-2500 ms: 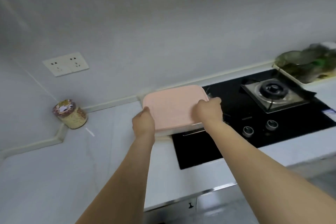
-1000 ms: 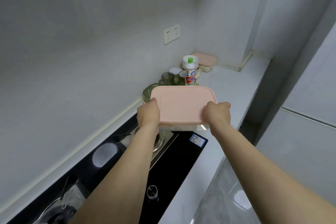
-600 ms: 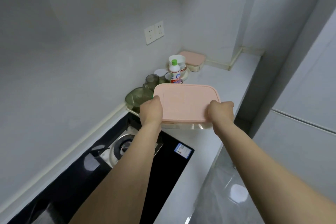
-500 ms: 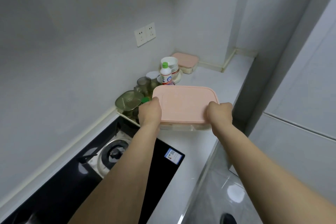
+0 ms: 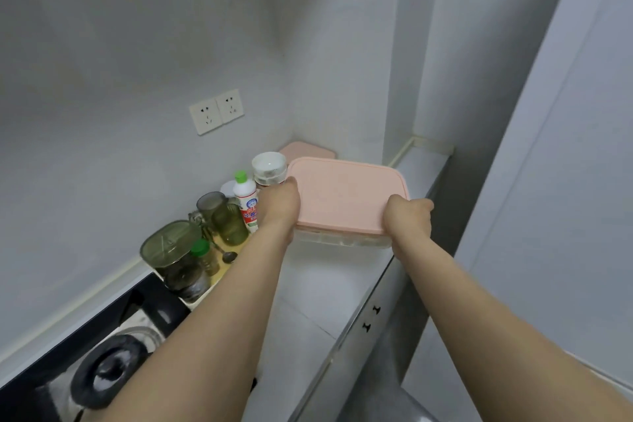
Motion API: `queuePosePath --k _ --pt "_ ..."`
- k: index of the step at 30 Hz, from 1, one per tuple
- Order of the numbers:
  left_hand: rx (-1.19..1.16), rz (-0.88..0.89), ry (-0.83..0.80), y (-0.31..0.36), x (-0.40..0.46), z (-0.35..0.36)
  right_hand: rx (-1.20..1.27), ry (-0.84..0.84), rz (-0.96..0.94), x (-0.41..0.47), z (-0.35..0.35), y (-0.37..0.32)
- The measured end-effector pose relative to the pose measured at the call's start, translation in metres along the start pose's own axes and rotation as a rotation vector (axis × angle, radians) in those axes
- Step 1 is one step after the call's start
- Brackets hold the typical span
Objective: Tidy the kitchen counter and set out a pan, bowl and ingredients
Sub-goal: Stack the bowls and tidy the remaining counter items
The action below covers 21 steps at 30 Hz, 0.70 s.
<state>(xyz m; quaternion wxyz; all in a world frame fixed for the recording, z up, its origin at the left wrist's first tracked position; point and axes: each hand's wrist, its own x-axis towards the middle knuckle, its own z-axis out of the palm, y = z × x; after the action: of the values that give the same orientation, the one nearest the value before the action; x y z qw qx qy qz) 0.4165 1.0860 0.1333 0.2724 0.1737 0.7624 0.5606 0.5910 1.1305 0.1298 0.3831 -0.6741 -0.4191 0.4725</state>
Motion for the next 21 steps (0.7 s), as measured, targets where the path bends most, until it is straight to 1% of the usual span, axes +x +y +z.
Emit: queuePosePath --k 4,7,10,13,17,21 --pt "0.100 0.031 0.041 0.016 0.013 0.024 -0.017 -0.007 0.014 0.026 0.002 -0.012" --pt "0.160 0.051 0.070 0.031 0.035 0.040 0.009 -0.050 0.021 0.049 0.010 -0.025" --pt "0.241 0.046 0.058 0.046 0.053 0.054 0.022 -0.070 0.036 0.071 0.021 -0.036" --pt "0.242 0.038 0.074 0.054 0.075 0.065 0.025 -0.095 0.058 0.091 0.033 -0.045" --pt "0.315 0.060 0.077 0.062 0.115 0.078 0.012 -0.117 0.054 0.119 0.057 -0.060" --pt "0.354 0.019 0.053 0.072 0.164 0.094 -0.026 -0.113 0.061 0.148 0.084 -0.076"
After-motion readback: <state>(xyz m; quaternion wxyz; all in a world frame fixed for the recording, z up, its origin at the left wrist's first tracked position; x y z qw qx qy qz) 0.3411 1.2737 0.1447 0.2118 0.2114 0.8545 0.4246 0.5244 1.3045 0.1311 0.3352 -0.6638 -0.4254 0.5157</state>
